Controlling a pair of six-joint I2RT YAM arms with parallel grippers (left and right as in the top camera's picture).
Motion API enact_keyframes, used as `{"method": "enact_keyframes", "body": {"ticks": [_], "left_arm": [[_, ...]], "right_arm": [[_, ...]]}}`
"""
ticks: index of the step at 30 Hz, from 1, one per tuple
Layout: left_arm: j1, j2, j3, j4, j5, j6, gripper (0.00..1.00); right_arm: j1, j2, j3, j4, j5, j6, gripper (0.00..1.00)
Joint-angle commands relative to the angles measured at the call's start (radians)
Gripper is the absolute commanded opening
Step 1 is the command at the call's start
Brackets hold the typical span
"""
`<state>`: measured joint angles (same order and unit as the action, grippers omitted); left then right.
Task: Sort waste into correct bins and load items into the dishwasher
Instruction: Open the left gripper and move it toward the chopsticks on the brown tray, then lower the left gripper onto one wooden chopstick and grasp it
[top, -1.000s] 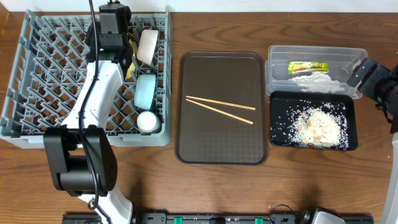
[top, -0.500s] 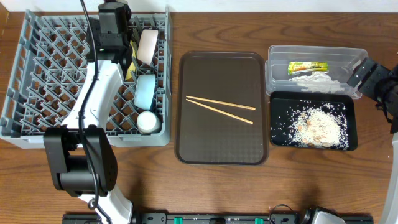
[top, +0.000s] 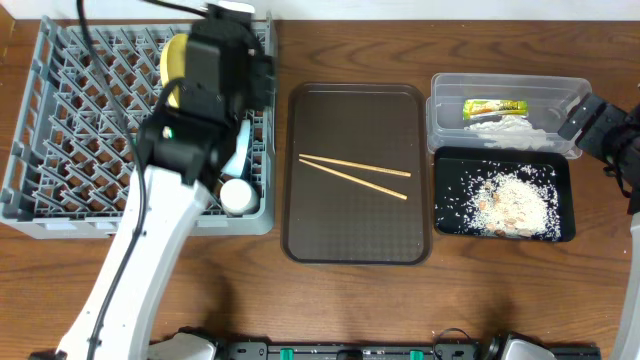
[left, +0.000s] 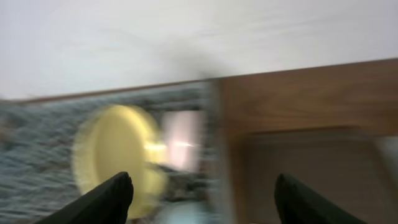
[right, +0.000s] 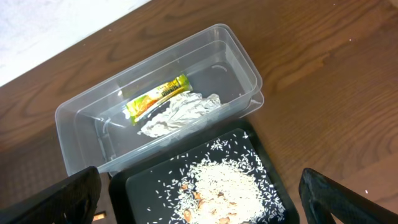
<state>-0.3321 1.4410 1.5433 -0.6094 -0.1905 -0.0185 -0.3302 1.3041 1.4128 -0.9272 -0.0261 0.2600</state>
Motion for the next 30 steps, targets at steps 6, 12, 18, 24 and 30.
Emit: {"method": "enact_keyframes", "body": {"ticks": [6,12,18,24,30], "left_arm": [[-0.25,0.22,-0.001,-0.123,0.101,-0.47,0.86],[-0.285,0.425,0.0,-0.127,0.241,-0.528,0.87],[-0.275,0.56,0.0,-0.063,0.401,-0.537,0.88],[-0.276,0.601,0.0,0.058,0.538,-0.537,0.88],[-0.281,0.601,0.0,0.032,0.555,-0.539,0.86]], "right_arm": [[-0.003,-0.007,0.012,-0.002,0.003,0.009,0.99],[-0.003,-0.007,0.012,-0.002,0.003,0.009,0.99],[-0.003,-0.007,0.012,-0.002,0.003,0.009,0.99],[-0.003,-0.007,0.012,-0.002,0.003,0.009,0.99],[-0.003,-0.007,0.012,-0.002,0.003,0.009,0.99]]}}
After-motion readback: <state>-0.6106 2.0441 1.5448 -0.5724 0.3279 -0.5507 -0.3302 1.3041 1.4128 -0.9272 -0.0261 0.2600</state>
